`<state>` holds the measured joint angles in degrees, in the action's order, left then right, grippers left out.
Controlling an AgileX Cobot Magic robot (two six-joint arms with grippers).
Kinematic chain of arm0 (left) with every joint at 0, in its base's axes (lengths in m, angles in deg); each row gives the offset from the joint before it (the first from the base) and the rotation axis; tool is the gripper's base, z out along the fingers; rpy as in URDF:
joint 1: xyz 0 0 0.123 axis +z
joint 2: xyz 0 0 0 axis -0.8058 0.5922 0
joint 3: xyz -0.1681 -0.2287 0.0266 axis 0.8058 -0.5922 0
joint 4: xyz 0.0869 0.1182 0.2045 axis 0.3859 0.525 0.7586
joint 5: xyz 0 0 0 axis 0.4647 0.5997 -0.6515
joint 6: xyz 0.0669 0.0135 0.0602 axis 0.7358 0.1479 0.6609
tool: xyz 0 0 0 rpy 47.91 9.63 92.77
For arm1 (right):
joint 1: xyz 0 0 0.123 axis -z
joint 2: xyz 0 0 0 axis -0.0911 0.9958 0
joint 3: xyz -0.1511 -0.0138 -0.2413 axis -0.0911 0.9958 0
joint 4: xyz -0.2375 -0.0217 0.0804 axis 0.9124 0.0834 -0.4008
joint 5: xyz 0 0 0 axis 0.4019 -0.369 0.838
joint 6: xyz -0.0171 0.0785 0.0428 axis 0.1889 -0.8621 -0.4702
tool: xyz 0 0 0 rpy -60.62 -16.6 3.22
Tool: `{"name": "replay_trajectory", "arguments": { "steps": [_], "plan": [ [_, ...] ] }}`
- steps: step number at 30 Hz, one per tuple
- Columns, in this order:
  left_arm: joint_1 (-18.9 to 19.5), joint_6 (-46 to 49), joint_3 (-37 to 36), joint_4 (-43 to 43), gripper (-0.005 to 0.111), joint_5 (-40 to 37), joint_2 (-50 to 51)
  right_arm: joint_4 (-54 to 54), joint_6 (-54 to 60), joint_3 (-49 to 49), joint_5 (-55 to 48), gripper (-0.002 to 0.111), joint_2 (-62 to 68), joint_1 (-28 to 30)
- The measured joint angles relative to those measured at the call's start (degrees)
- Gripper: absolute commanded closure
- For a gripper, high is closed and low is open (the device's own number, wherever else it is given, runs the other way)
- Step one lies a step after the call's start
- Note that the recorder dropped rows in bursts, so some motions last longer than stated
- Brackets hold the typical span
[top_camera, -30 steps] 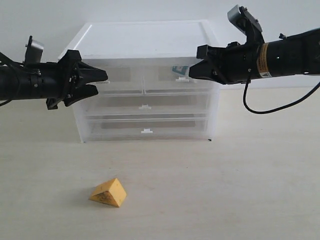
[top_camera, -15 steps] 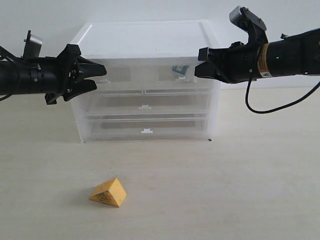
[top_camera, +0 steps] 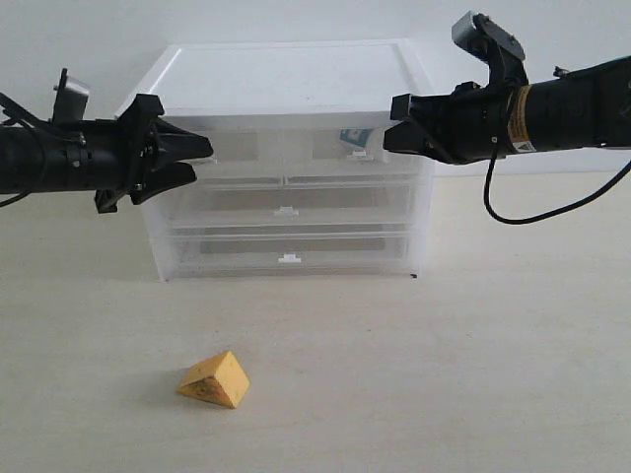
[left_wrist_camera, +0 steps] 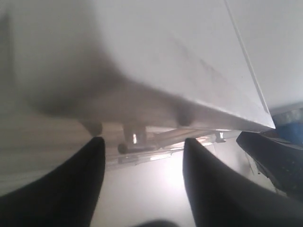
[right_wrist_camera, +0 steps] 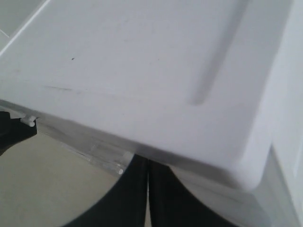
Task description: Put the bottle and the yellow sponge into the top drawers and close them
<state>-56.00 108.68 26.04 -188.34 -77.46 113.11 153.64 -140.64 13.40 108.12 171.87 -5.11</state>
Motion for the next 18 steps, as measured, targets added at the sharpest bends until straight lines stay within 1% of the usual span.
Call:
{"name": "replay_trajectory", "arguments": {
  "steps": [7,18],
  "plan": [
    [0.0,-1.09,1.3,0.21,0.059,-2.38,2.34,-0.1,0.26,0.0,0.21,0.108,0.0,0.0],
    [0.0,-1.46,1.3,0.21,0.059,-2.47,2.34,-0.1,0.85,0.0,0.21,0.108,0.0,0.0]
  ]
}}
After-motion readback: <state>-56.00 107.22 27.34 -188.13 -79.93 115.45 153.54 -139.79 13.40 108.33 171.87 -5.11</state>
